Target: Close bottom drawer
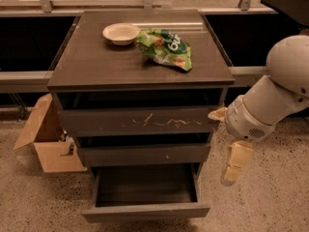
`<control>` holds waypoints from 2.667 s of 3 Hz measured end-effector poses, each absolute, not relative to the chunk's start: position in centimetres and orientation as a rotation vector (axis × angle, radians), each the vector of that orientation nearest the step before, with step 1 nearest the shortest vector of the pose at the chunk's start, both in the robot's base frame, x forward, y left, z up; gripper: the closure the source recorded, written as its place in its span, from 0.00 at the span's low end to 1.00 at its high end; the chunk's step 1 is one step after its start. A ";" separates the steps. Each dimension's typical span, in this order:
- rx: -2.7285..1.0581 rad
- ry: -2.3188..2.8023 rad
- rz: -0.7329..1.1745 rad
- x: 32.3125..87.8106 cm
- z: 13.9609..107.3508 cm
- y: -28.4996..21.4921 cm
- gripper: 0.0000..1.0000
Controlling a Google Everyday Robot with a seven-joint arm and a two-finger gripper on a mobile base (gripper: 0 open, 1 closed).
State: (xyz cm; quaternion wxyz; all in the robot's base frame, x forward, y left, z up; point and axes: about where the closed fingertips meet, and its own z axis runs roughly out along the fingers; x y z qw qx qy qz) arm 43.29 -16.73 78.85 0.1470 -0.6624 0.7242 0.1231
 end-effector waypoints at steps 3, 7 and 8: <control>-1.886 2.042 0.411 43.3 73.2 -16.3 0.00; -1.810 1.940 0.930 42.5 52.8 -11.2 0.00; -1.808 1.942 0.944 42.3 52.3 -11.1 0.00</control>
Offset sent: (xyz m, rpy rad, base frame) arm 0.0032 -0.0025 -0.0436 0.0321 -0.0290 -0.0242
